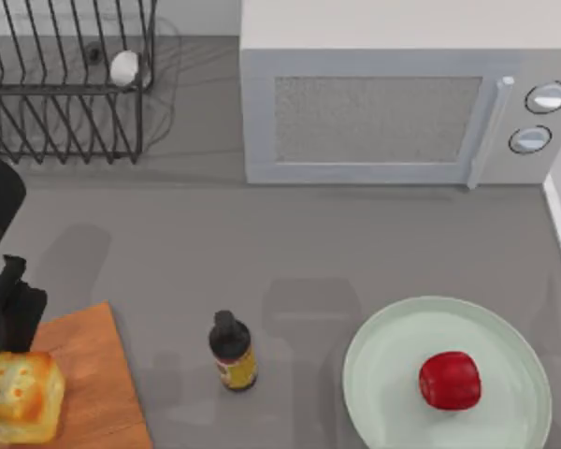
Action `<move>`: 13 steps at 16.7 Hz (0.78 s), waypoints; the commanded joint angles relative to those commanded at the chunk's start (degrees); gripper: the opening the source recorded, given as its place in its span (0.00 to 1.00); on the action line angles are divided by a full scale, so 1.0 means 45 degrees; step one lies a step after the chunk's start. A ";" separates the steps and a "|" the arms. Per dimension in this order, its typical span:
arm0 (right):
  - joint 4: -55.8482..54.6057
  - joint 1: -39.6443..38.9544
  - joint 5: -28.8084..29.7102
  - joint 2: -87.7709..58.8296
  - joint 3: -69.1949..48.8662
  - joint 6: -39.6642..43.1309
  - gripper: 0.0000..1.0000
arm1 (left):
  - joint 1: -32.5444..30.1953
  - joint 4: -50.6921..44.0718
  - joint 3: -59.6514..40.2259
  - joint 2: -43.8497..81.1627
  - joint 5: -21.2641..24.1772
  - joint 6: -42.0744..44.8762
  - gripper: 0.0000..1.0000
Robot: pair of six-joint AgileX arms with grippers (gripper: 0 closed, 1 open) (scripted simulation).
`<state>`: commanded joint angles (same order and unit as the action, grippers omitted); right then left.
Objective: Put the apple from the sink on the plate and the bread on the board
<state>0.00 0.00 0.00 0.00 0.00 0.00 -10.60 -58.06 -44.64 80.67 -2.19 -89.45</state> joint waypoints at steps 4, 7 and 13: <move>0.0000 0.0000 0.0000 0.0000 0.0000 0.0000 1.00 | 0.0000 0.0000 0.0000 0.0000 0.0000 0.0000 0.45; 0.0000 0.0000 0.0000 0.0000 0.0000 0.0000 1.00 | 0.0000 0.0000 0.0000 0.0000 0.0000 0.0000 0.68; 0.0000 0.0000 0.0000 0.0000 0.0000 0.0000 1.00 | 0.0000 0.0000 0.0000 0.0000 0.0000 0.0000 1.00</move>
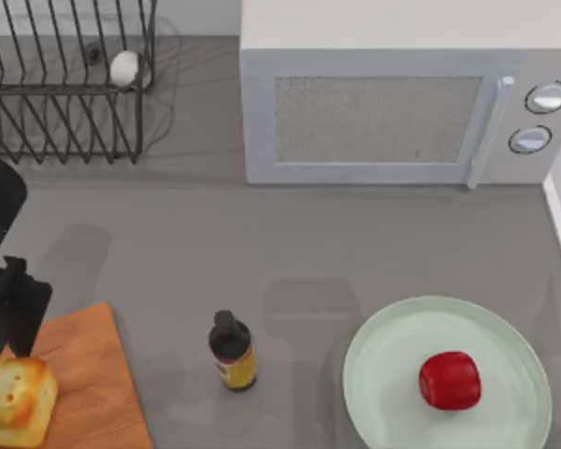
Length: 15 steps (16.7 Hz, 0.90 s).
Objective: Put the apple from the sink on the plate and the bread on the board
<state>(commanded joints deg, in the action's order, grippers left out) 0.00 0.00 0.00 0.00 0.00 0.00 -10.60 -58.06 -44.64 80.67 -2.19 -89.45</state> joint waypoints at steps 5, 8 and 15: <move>0.0000 0.0000 0.0000 0.0000 0.0000 0.0000 1.00 | 0.0000 0.0000 0.0000 0.0000 0.0000 0.0000 1.00; 0.0000 0.0000 0.0000 0.0000 0.0000 0.0000 1.00 | 0.0007 0.0009 -0.0004 -0.0022 0.0001 0.0013 1.00; 0.0000 0.0000 0.0000 0.0000 0.0000 0.0000 1.00 | 0.0460 0.2547 0.1876 -0.3449 0.0123 0.3613 1.00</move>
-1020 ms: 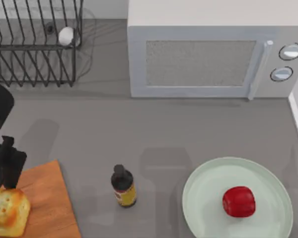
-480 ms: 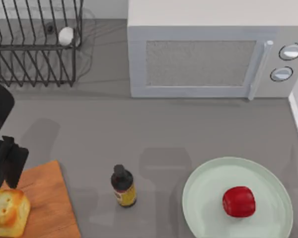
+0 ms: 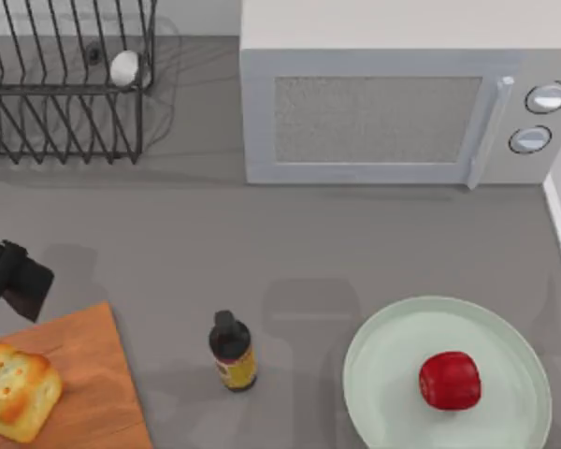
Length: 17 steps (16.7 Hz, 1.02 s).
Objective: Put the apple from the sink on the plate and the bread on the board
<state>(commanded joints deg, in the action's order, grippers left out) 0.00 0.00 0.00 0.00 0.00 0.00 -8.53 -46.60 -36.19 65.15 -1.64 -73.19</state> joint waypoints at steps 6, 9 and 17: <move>0.0000 0.0000 0.0000 0.0000 0.0000 0.0000 1.00 | 0.0797 0.4403 0.3481 -0.6406 0.0163 0.7563 1.00; 0.0000 0.0000 0.0000 0.0000 0.0000 0.0000 1.00 | 0.1222 0.6731 0.5275 -0.9784 0.0245 1.1423 1.00; 0.0000 0.0000 0.0000 0.0000 0.0000 0.0000 1.00 | 0.1893 1.0348 0.8038 -1.4470 0.0365 1.6256 1.00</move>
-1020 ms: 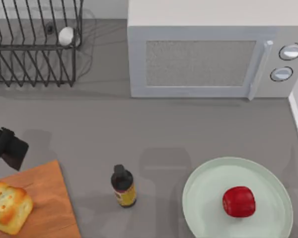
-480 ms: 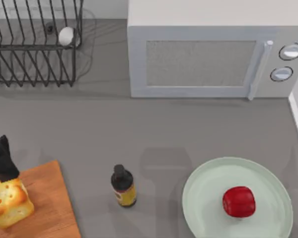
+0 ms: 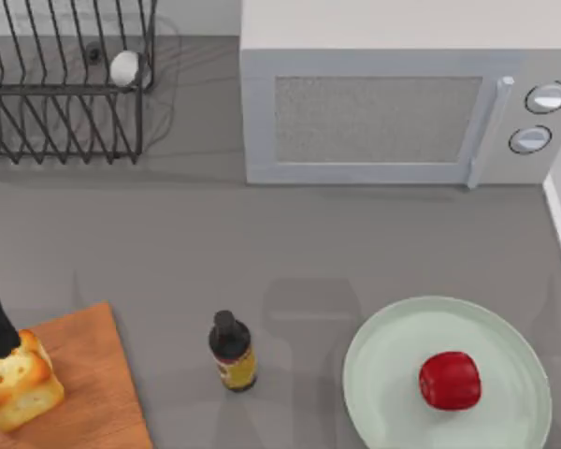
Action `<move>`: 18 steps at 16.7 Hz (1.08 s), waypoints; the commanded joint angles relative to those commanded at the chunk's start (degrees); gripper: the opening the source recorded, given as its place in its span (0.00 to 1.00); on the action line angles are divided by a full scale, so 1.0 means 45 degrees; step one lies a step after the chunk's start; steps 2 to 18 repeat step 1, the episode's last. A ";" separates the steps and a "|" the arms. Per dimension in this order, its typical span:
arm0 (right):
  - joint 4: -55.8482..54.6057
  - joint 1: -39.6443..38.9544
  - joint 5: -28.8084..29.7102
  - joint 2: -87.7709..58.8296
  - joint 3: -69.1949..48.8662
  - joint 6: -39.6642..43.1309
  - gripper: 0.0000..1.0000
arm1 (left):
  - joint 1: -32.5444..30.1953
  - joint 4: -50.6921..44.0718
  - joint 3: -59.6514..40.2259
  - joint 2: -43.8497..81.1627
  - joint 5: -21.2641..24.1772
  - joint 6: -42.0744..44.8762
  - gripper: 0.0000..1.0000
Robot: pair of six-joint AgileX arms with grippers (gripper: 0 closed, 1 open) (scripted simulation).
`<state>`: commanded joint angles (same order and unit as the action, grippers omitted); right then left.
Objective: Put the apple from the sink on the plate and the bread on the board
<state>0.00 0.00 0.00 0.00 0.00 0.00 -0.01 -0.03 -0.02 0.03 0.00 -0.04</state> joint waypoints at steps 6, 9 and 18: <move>0.0000 0.0000 0.0000 0.0000 0.0000 0.0000 1.00 | 0.0001 0.0007 0.0005 -0.0008 0.0000 0.0008 1.00; 0.0000 0.0000 0.0000 0.0000 0.0000 0.0000 1.00 | 0.0001 0.0007 0.0005 -0.0008 0.0000 0.0008 1.00; 0.0000 0.0000 0.0000 0.0000 0.0000 0.0000 1.00 | 0.0001 0.0007 0.0005 -0.0008 0.0000 0.0008 1.00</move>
